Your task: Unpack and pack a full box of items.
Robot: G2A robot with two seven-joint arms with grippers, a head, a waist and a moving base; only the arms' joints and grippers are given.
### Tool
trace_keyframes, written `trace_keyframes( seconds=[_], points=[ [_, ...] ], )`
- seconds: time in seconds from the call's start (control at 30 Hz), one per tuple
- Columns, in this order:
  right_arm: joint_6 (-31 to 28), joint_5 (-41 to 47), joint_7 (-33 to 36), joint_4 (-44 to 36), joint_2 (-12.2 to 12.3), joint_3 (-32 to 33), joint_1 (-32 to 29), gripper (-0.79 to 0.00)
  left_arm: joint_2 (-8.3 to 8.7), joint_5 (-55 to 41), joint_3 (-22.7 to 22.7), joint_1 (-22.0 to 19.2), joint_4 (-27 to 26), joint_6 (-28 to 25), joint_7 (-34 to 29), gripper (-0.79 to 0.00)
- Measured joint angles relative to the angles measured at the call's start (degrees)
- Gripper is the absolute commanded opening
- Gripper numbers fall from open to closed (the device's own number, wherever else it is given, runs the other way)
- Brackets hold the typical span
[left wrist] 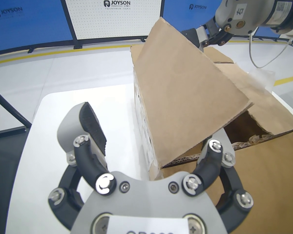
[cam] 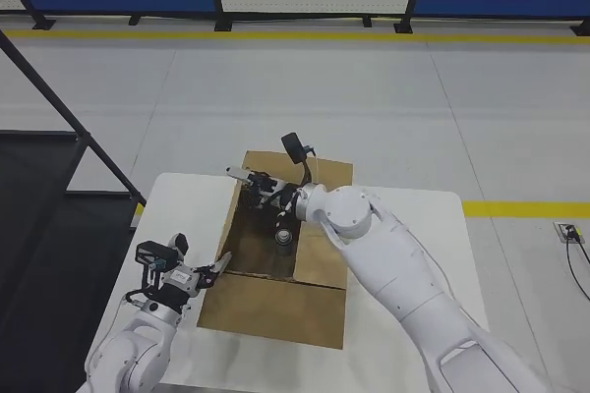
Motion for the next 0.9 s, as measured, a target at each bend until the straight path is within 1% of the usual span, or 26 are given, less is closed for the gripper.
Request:
trace_keyframes(
  seconds=[0.1,0.23,0.47,0.57,0.73,0.9],
  points=[
    [1.22,-3.61,0.17,-2.73,1.10,1.01,-1.30,0.000,-0.08,-0.89,-0.38,0.20,-0.38,0.06,-0.21,0.000],
    [4.96,-7.88,-0.12,-7.73,2.70,3.10,-4.03,0.000,-0.23,-1.76,-0.41,-0.07,-0.68,0.08,-0.51,0.000],
    [10.80,-10.83,1.10,-15.51,4.56,6.53,-8.60,0.000,-0.46,-2.29,-0.12,-0.59,-0.84,0.03,-1.21,0.000],
    [11.18,-10.71,0.04,-18.12,4.93,7.77,-10.23,0.000,-0.55,-2.27,-0.04,-0.75,-0.73,0.08,-1.36,0.000],
    [10.08,-9.05,-3.43,-22.06,5.02,9.26,-12.42,0.000,-0.69,-2.28,-0.02,-0.83,-0.65,0.12,-1.44,0.000],
    [8.51,-8.73,-6.74,-23.74,4.73,9.17,-12.93,0.000,-0.79,-2.29,-0.12,-0.70,-0.67,0.04,-1.26,0.000]
  ],
)
